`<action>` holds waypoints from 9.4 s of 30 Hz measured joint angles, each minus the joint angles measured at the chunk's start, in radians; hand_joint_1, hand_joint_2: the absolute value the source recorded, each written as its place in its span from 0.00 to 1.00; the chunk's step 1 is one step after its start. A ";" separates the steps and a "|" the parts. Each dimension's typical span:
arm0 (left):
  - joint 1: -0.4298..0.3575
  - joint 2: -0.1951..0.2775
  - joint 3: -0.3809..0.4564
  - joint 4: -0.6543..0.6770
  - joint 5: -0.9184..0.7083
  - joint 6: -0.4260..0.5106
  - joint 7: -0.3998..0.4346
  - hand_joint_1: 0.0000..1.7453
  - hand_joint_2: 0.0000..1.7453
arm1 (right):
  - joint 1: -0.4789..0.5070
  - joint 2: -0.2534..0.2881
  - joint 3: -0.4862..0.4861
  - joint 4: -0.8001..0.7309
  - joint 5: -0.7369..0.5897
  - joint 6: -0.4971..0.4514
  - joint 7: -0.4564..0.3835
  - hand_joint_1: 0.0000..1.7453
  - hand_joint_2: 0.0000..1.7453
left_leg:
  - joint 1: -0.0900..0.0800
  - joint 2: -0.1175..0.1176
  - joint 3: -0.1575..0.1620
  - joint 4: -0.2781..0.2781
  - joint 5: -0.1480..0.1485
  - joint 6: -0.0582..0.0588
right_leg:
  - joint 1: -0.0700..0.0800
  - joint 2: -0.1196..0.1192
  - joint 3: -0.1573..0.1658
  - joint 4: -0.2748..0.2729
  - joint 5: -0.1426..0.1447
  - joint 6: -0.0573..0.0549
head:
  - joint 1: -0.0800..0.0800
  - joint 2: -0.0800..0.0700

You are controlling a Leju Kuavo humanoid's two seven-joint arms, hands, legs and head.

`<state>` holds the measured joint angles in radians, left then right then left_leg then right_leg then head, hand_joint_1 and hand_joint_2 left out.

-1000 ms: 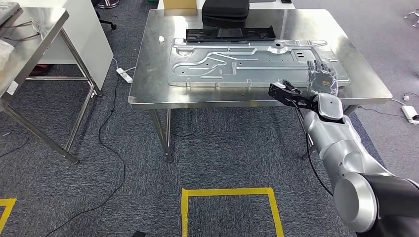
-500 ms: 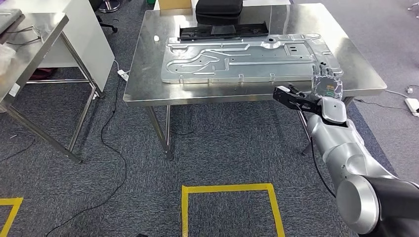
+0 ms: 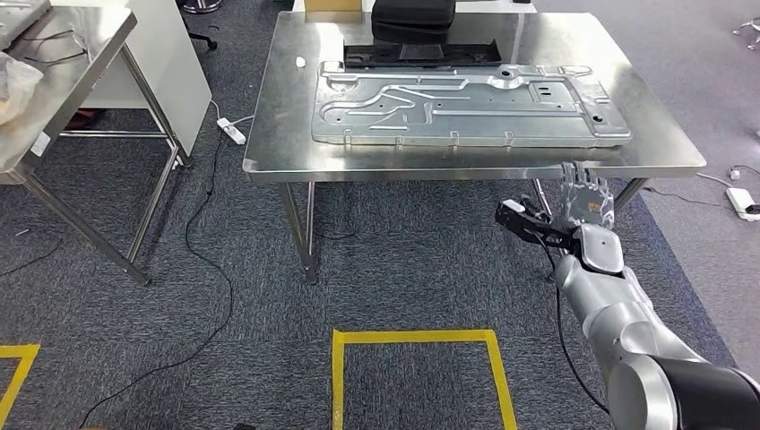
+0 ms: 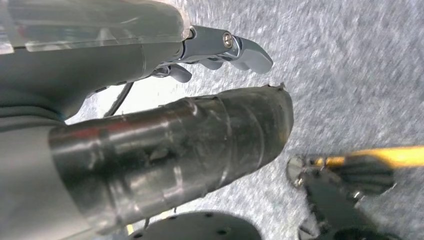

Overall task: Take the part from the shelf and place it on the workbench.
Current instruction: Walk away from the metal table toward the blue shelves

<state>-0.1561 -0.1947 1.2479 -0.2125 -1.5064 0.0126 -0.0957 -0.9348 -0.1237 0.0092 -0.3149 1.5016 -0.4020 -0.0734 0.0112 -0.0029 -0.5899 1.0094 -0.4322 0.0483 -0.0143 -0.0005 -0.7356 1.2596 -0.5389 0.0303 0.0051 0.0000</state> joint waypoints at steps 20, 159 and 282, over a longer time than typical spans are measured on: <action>0.006 0.004 0.033 0.000 0.016 0.008 -0.001 0.00 0.00 | 0.209 -0.021 -0.088 0.003 -0.058 -0.108 -0.038 0.00 0.00 | -0.001 0.002 -0.020 0.119 -0.074 -0.052 | 0.003 -0.010 0.110 -0.231 0.121 -0.052 | -0.004 0.000; 0.026 -0.017 0.220 0.000 0.299 0.163 -0.011 0.00 0.00 | 0.846 0.208 -0.791 0.095 -0.306 0.104 0.075 0.00 0.00 | -0.002 0.013 0.061 -0.001 -0.062 -0.014 | 0.003 -0.001 0.166 -0.174 0.028 -0.012 | -0.005 0.000; 0.026 -0.021 0.212 0.000 0.311 0.156 -0.012 0.00 0.00 | 0.842 0.253 -0.834 0.095 -0.329 0.091 0.021 0.00 0.00 | -0.010 0.051 0.061 -0.002 -0.067 -0.008 | 0.010 -0.026 0.150 -0.185 0.049 -0.015 | -0.005 0.000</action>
<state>-0.1304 -0.2152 1.4603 -0.2129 -1.1958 0.1684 -0.1081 -0.0927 0.1293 -0.8244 -0.2197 1.1723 -0.3107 -0.0528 0.0008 0.0483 -0.5287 1.0070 -0.4989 0.0408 -0.0039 -0.0263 -0.5861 1.0748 -0.4900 0.0148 0.0004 0.0000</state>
